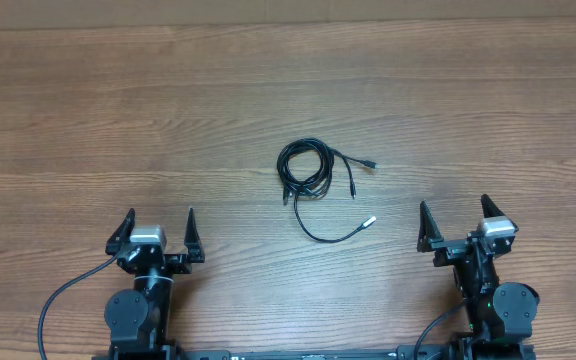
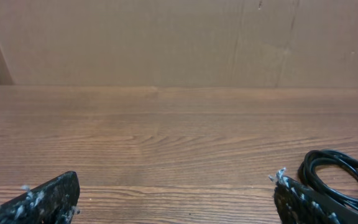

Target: Untangle cables

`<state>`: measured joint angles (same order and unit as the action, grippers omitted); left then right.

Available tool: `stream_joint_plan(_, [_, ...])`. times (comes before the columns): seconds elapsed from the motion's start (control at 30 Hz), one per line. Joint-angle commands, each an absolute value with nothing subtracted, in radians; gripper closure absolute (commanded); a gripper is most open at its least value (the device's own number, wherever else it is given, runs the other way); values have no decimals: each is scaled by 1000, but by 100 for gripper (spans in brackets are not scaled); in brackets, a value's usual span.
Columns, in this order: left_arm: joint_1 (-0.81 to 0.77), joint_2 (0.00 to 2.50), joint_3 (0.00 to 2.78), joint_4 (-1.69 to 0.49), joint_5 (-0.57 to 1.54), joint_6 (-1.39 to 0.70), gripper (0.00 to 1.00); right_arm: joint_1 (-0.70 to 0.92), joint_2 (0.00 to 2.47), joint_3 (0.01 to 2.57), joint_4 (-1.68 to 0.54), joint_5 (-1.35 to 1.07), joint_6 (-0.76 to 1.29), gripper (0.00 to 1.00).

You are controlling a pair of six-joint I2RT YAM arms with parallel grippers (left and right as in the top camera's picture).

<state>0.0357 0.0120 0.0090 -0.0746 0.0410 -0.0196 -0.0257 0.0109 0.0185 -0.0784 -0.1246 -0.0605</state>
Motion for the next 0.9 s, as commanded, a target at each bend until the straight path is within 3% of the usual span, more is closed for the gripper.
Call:
stream_joint_plan(0.0, [46,4,5,-75,49,-26,0,-29,3,8,-73,-125,-65,0])
stream_joint_plan(0.87, [46,4,5,-73,-55,75,0,-29,3,8,-73,-121,-65,0])
